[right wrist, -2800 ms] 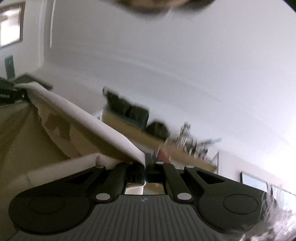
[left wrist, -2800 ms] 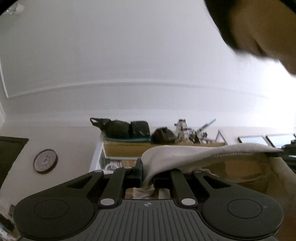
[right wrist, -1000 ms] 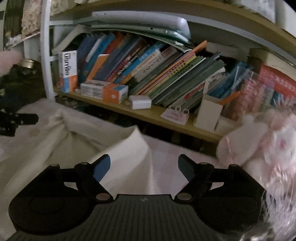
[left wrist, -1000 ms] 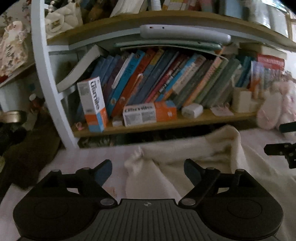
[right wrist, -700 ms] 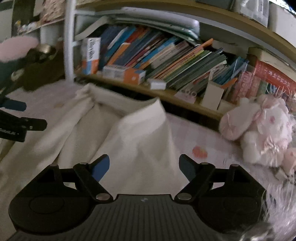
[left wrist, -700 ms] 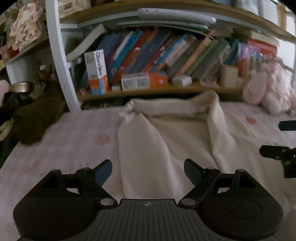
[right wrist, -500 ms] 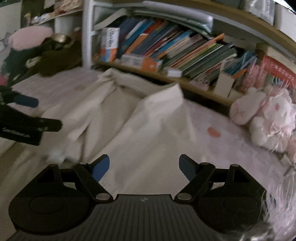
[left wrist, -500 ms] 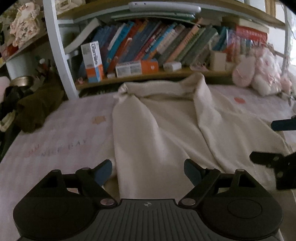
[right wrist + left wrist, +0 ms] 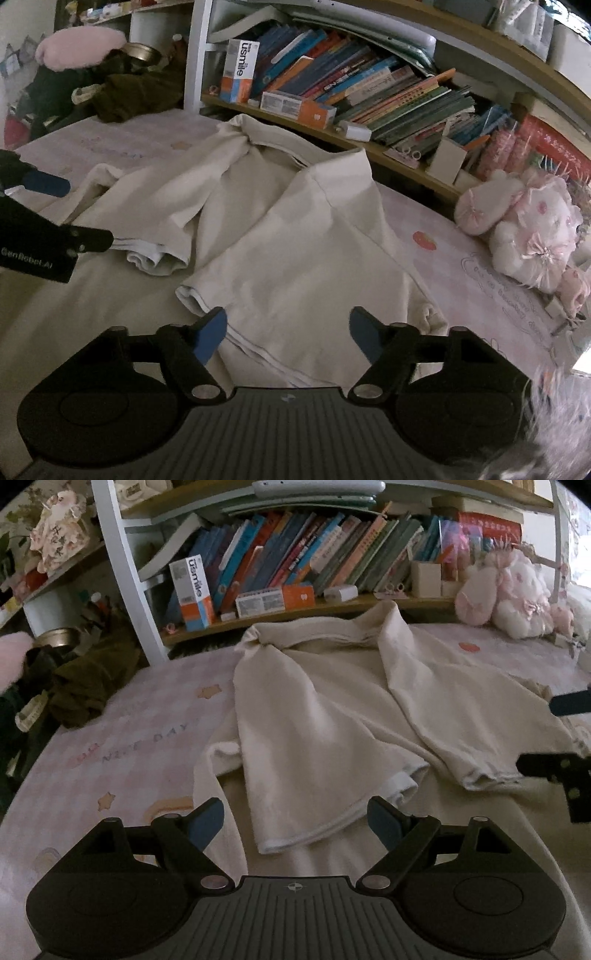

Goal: Fold clothes

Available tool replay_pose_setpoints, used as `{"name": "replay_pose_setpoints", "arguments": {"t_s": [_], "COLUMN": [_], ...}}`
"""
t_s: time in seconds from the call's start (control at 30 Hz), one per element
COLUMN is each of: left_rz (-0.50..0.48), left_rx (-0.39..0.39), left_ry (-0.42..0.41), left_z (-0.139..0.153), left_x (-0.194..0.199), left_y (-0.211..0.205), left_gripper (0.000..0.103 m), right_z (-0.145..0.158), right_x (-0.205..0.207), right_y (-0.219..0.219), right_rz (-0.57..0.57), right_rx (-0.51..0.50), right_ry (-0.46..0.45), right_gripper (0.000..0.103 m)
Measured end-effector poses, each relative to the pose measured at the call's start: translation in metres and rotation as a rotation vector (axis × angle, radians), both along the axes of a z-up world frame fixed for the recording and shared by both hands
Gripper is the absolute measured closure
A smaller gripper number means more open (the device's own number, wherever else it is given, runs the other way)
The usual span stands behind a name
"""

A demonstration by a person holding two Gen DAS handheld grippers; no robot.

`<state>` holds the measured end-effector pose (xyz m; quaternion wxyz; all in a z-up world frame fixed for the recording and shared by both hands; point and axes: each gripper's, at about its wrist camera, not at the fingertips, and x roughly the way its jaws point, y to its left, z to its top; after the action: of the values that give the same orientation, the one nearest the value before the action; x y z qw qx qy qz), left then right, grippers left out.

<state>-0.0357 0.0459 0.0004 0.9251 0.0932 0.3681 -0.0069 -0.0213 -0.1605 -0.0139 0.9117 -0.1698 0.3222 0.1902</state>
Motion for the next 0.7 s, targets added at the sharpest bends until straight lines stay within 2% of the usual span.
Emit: {"name": "replay_pose_setpoints", "arguments": {"t_s": [0.2, 0.37, 0.43, 0.5, 0.57, 0.6, 0.7], "left_rz": [-0.025, -0.016, -0.018, -0.025, -0.033, -0.038, -0.044], "left_rx": [0.034, 0.023, 0.028, 0.034, 0.043, 0.048, 0.058], "left_ry": [0.0, 0.005, 0.01, 0.016, 0.024, 0.027, 0.039], "left_z": [-0.005, -0.007, -0.008, -0.01, -0.012, -0.013, -0.016], "left_x": [-0.003, 0.003, 0.006, 0.009, 0.01, 0.011, 0.013], "left_y": [-0.004, 0.0, 0.001, 0.0, -0.001, -0.001, -0.001], "left_gripper": [0.016, 0.016, 0.016, 0.016, 0.016, 0.016, 0.016], "right_z": [-0.002, -0.013, -0.017, -0.021, -0.023, -0.023, -0.012], "right_x": [-0.002, 0.003, 0.007, 0.012, 0.017, 0.02, 0.03], "right_y": [0.018, 0.038, 0.045, 0.048, 0.048, 0.046, 0.036], "right_rz": [0.088, 0.156, 0.174, 0.181, 0.187, 0.189, 0.181], "right_rx": [-0.037, -0.094, -0.122, -0.148, -0.149, -0.144, -0.089], "right_ry": [0.003, 0.015, 0.016, 0.022, 0.044, 0.063, 0.107], "right_gripper": [0.037, 0.045, 0.052, 0.053, 0.069, 0.082, 0.092]}}
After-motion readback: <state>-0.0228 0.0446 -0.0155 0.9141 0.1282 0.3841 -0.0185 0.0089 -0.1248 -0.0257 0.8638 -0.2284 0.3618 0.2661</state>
